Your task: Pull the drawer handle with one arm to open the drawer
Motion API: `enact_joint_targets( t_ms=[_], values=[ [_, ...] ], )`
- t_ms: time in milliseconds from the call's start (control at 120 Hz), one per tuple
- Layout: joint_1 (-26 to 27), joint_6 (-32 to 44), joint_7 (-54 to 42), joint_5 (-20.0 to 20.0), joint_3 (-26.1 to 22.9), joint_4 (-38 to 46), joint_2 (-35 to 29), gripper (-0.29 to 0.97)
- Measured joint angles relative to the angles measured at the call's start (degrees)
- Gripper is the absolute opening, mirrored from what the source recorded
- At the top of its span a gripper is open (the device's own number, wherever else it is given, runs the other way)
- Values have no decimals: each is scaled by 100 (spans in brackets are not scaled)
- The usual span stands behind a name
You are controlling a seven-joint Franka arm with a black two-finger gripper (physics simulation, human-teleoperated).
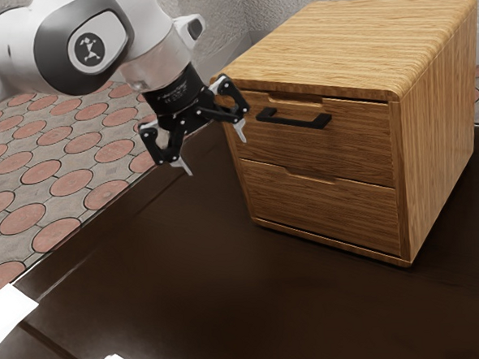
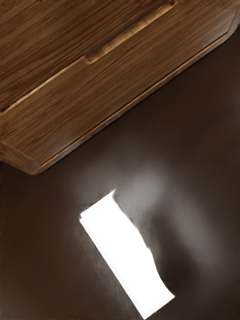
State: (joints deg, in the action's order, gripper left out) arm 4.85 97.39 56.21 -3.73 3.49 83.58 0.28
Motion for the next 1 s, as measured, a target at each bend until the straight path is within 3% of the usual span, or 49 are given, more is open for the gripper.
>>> enact_joint_targets(
  t_ms=[408,750,1000],
  values=[
    [186,1283,1959,29,-40,429,-126,68],
    [801,1589,2917,60,-8,580,-132,68],
    [960,1645,3342,63,-6,583,-119,68]
  ],
)
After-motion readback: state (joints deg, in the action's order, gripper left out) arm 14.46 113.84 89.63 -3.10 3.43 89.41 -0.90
